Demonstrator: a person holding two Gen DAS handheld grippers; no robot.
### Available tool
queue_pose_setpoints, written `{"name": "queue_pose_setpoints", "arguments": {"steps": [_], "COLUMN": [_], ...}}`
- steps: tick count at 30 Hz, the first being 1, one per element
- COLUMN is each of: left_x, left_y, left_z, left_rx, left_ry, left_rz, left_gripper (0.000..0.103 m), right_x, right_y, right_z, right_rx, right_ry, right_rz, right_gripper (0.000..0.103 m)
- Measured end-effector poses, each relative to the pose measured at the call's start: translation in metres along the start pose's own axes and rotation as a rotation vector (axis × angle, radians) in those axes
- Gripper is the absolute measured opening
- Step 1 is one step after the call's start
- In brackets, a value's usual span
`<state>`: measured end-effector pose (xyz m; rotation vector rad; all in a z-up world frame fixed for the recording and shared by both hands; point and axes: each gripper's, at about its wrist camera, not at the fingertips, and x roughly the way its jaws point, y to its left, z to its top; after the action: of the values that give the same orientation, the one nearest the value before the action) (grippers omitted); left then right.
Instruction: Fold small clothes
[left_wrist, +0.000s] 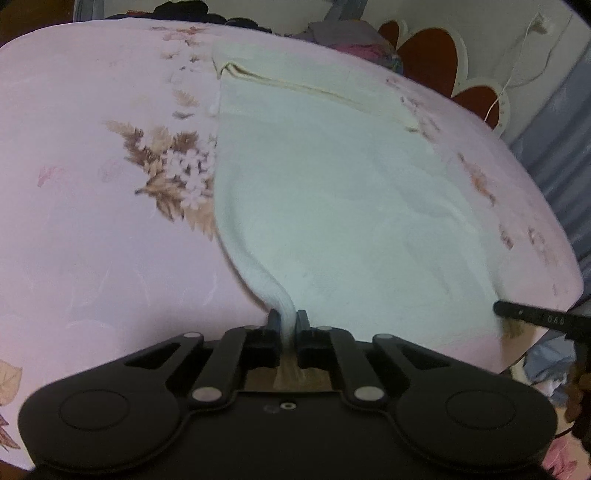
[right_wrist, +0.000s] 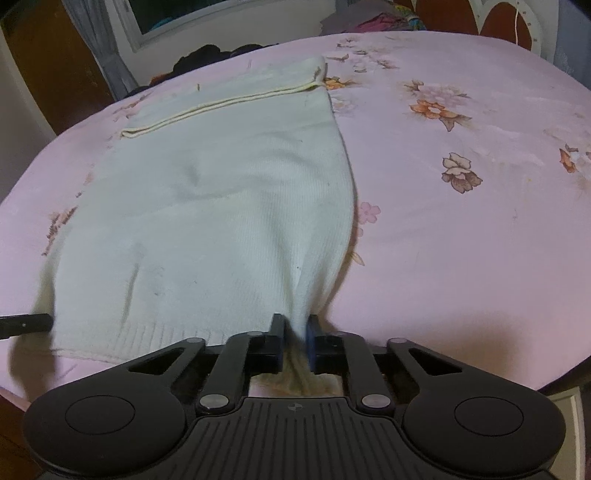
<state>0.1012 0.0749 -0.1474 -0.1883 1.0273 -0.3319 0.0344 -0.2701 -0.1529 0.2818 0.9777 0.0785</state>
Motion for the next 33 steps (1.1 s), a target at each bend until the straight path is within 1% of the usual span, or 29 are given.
{"name": "queue_pose_setpoints", "arguments": {"steps": [3, 7, 11, 16, 24, 28, 33], "left_x": [-0.009, -0.020, -0.022, -0.013, 0.025, 0.045, 0.075], "left_y": [-0.005, -0.010, -0.015, -0.018, -0.003, 0.004, 0.012], "left_z": [0.014, 0.042, 0.075, 0.116, 0.178, 0.211, 0.243], "left_rx": [0.001, -0.009, -0.015, -0.013, -0.107, -0.128, -0.147], "left_ry": [-0.047, -0.120, -0.189, -0.252, -0.296, -0.320, -0.323], "left_rz": [-0.023, -0.052, -0.053, -0.050, -0.025, 0.001, 0.032], "left_gripper": [0.007, 0.007, 0.006, 0.006, 0.006, 0.006, 0.006], "right_x": [-0.007, -0.015, -0.019, -0.011, 0.033, 0.062, 0.100], "right_y": [0.001, 0.002, 0.004, -0.001, -0.011, -0.016, -0.020], "right_z": [0.005, 0.024, 0.055, 0.103, 0.183, 0.223, 0.263], "right_rx": [0.009, 0.029, 0.038, 0.080, 0.135, 0.160, 0.190], "right_ry": [-0.017, -0.056, -0.118, -0.183, -0.228, -0.241, -0.238], "right_rz": [0.022, 0.066, 0.107, 0.155, 0.183, 0.193, 0.203], "right_gripper": [0.009, 0.008, 0.008, 0.006, 0.006, 0.006, 0.006]}}
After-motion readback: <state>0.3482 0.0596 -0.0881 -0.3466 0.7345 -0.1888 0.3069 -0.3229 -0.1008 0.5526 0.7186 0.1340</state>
